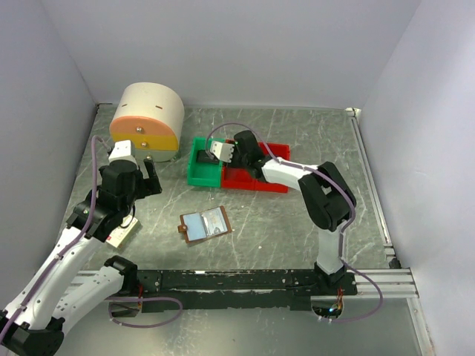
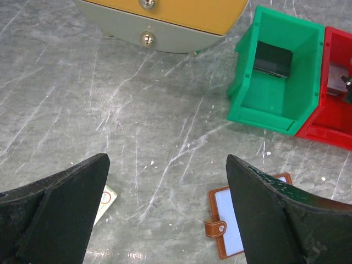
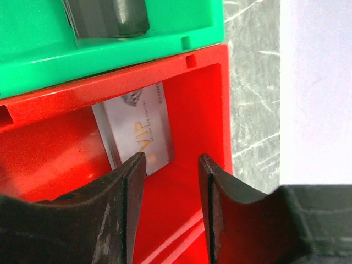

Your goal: Take the credit cards out of the card holder

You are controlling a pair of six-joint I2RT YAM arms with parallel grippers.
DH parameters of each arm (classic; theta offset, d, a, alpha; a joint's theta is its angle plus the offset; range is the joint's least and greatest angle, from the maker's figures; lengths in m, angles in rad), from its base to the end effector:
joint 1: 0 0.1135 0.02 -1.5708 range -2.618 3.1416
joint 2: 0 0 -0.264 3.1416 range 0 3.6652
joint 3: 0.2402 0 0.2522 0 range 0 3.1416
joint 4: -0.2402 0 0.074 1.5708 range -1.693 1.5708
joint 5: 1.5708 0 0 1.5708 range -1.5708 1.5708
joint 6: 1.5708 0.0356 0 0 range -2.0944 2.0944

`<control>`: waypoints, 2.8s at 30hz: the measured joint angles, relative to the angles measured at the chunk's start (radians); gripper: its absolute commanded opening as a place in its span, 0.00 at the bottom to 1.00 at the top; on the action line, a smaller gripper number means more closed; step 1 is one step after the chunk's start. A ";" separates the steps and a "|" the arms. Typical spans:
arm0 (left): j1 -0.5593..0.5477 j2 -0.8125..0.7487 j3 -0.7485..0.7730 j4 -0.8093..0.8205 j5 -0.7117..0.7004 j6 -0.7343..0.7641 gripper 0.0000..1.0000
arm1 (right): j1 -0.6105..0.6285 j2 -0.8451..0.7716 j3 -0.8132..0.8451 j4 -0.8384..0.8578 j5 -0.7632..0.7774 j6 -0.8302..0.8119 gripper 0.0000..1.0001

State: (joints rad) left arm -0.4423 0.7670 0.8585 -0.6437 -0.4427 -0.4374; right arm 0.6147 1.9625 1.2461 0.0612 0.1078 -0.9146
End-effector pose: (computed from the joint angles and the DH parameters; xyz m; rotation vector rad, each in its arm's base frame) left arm 0.1500 -0.0542 0.3231 -0.2525 2.0499 -0.0700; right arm 0.3549 0.2458 0.1752 -1.5049 1.6545 -0.2838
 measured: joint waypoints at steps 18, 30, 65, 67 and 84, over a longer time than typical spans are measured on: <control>0.000 0.022 0.000 0.000 0.020 0.004 0.99 | -0.011 -0.216 -0.131 0.154 -0.064 0.491 0.41; 0.000 0.037 0.000 -0.005 0.021 0.005 1.00 | -0.013 -0.053 0.058 -0.209 -0.084 1.260 0.15; 0.001 0.026 0.000 -0.005 0.035 0.012 1.00 | -0.011 0.129 0.230 -0.359 0.039 1.368 0.31; 0.001 0.026 0.000 -0.005 0.049 0.015 1.00 | -0.010 0.059 0.166 -0.346 0.032 1.374 0.38; 0.003 0.151 -0.028 0.048 0.340 0.067 0.97 | 0.173 -0.503 -0.536 0.138 -0.238 1.556 0.44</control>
State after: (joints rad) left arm -0.4393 0.9176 0.8307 -0.5953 -0.1028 -0.3706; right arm 0.7876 1.4593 0.7101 0.1997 -0.1307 0.6411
